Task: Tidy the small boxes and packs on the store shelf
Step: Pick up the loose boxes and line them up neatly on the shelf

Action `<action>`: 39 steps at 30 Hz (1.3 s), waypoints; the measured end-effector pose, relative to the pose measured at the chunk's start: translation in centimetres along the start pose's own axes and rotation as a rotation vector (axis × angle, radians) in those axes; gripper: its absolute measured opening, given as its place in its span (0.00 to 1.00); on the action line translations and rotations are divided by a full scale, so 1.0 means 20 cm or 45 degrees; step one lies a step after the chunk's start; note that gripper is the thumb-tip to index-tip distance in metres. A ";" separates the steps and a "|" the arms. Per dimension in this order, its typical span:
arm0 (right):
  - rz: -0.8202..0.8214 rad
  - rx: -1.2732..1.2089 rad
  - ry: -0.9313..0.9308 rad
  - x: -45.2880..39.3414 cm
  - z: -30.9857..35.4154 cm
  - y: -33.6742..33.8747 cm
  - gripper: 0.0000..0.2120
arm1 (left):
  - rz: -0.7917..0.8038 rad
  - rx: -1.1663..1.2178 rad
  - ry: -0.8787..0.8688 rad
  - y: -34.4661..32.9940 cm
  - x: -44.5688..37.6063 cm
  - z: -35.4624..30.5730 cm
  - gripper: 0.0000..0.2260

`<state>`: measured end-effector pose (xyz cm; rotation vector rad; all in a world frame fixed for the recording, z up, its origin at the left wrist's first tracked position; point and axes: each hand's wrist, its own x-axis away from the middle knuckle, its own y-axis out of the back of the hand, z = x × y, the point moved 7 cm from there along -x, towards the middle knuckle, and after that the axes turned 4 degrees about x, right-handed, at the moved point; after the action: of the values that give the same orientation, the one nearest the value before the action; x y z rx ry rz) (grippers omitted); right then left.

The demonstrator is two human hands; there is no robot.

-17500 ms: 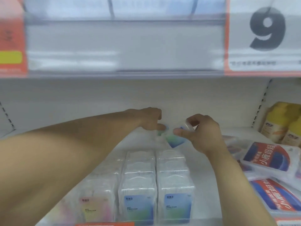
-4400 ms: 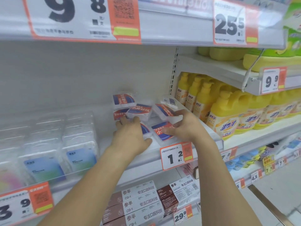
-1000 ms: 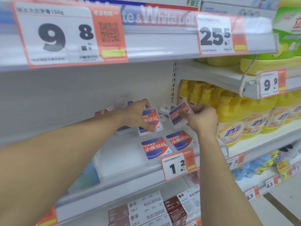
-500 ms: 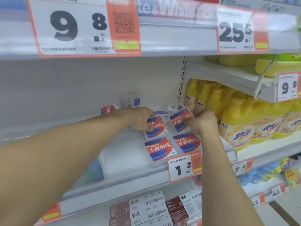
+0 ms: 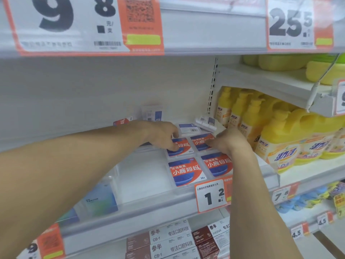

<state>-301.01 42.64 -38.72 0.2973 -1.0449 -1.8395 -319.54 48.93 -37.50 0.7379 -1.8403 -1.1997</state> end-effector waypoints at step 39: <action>0.234 0.108 0.272 0.03 0.00 0.00 0.18 | 0.112 0.083 -0.090 -0.05 0.08 -0.07 0.26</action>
<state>-301.36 42.24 -38.61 0.4243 -0.9697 -1.5647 -319.10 46.62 -37.54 0.6506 -1.9573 -1.1266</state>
